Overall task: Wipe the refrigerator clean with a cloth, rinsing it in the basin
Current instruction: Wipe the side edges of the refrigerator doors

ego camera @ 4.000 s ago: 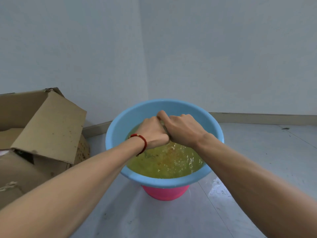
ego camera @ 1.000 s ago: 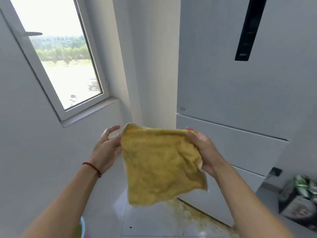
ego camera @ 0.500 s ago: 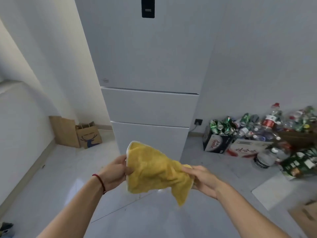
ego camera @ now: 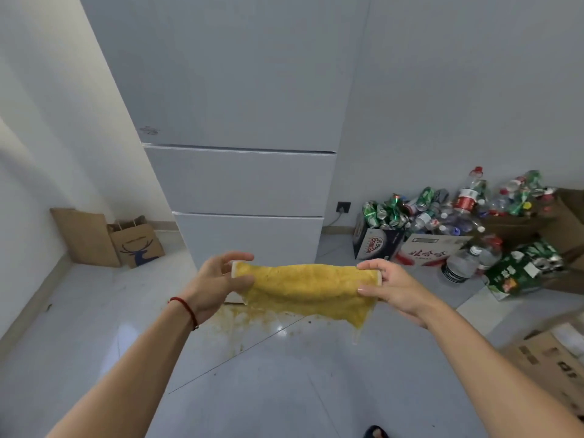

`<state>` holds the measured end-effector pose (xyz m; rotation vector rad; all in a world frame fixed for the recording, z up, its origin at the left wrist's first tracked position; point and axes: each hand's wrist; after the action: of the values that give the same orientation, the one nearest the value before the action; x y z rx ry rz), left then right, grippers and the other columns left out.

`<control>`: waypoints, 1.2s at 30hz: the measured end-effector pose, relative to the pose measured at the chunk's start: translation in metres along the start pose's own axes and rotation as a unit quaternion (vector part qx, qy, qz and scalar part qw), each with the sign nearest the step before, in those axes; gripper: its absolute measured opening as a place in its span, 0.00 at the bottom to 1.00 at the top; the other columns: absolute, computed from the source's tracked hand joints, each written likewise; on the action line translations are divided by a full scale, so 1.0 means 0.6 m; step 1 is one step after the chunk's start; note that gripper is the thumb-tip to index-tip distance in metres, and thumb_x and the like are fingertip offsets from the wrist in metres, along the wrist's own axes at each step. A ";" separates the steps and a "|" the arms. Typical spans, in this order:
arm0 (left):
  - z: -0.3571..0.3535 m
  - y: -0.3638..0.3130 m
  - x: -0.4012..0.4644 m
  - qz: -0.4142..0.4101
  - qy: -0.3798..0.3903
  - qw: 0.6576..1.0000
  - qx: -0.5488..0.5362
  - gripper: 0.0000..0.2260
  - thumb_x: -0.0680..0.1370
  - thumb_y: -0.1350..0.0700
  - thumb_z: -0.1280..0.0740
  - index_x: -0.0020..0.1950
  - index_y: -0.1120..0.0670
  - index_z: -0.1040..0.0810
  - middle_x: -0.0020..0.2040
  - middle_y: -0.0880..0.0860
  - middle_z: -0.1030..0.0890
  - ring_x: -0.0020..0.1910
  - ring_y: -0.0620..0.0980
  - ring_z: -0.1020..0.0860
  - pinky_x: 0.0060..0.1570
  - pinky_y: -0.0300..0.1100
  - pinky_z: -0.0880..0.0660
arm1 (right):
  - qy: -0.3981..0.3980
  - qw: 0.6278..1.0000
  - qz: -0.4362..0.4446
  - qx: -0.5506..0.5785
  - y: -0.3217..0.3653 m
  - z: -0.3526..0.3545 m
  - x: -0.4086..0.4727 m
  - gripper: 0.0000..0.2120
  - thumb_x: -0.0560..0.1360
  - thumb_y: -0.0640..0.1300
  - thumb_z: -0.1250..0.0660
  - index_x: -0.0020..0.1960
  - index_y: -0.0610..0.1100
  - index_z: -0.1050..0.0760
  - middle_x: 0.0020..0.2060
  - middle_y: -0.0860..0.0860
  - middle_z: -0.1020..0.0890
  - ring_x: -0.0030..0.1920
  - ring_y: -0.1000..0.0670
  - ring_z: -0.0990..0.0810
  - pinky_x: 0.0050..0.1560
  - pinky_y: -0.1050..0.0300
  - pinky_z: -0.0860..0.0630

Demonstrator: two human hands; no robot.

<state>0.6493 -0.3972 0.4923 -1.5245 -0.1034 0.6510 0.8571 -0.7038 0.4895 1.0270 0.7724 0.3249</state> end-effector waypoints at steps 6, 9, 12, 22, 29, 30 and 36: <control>-0.101 -0.059 0.021 -0.096 -0.150 0.883 0.434 0.20 0.75 0.61 0.24 0.66 0.51 0.18 0.52 0.50 0.20 0.52 0.50 0.24 0.54 0.39 0.28 | -0.085 0.951 0.128 -0.267 0.031 0.087 0.049 0.20 0.71 0.44 0.19 0.59 0.54 0.21 0.53 0.54 0.19 0.56 0.48 0.22 0.51 0.54 0.28; -0.169 -0.090 0.031 -0.162 -0.224 0.861 0.427 0.11 0.75 0.60 0.24 0.57 0.53 0.13 0.41 0.48 0.22 0.43 0.48 0.25 0.46 0.39 0.26 | -0.115 0.950 0.176 -0.231 0.027 0.158 0.055 0.18 0.71 0.44 0.19 0.56 0.54 0.21 0.48 0.56 0.19 0.49 0.51 0.22 0.46 0.55 0.30; -0.224 -0.133 0.041 -0.163 -0.224 0.873 0.401 0.05 0.75 0.58 0.24 0.48 0.50 0.11 0.37 0.44 0.18 0.38 0.43 0.23 0.39 0.31 0.30 | -0.118 0.953 0.194 -0.199 0.017 0.237 0.073 0.10 0.70 0.46 0.19 0.48 0.51 0.17 0.43 0.55 0.17 0.44 0.52 0.21 0.41 0.58 0.30; -0.372 -0.207 0.123 0.079 -0.007 0.968 -0.239 0.17 0.80 0.47 0.34 0.53 0.59 0.13 0.58 0.60 0.15 0.56 0.58 0.16 0.60 0.56 0.24 | 0.093 0.953 0.076 0.279 0.018 0.404 0.107 0.27 0.73 0.57 0.24 0.60 0.38 0.21 0.53 0.42 0.13 0.53 0.43 0.15 0.61 0.37 0.20; -0.413 -0.092 0.185 0.236 0.056 0.964 -0.109 0.21 0.84 0.46 0.39 0.69 0.60 0.31 0.58 0.61 0.23 0.52 0.61 0.17 0.47 0.65 0.19 | 0.062 0.973 -0.061 0.212 -0.129 0.395 0.170 0.35 0.68 0.62 0.19 0.67 0.46 0.24 0.64 0.45 0.17 0.65 0.44 0.18 0.69 0.35 0.25; -0.423 -0.096 0.195 0.243 0.074 0.963 -0.094 0.20 0.84 0.45 0.40 0.69 0.59 0.31 0.57 0.61 0.23 0.50 0.61 0.17 0.44 0.64 0.18 | 0.045 0.976 -0.067 0.203 -0.117 0.398 0.173 0.28 0.74 0.58 0.22 0.66 0.45 0.25 0.63 0.45 0.17 0.63 0.44 0.17 0.68 0.36 0.23; -0.539 -0.163 0.275 0.148 0.190 0.970 -0.036 0.22 0.79 0.40 0.33 0.61 0.54 0.35 0.51 0.60 0.20 0.45 0.61 0.17 0.35 0.54 0.18 | 0.053 0.980 -0.065 0.179 0.008 0.364 0.170 0.14 0.85 0.45 0.36 0.64 0.37 0.25 0.51 0.41 0.14 0.50 0.43 0.13 0.51 0.41 0.16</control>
<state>0.9652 -0.6012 0.5046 -1.7258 0.4035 0.5801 1.0836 -0.7830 0.5140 1.2971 1.0132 0.1304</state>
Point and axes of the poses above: each hand's wrist, its own x-axis towards the middle knuckle, its own z-axis out of the back of the hand, y = z × x
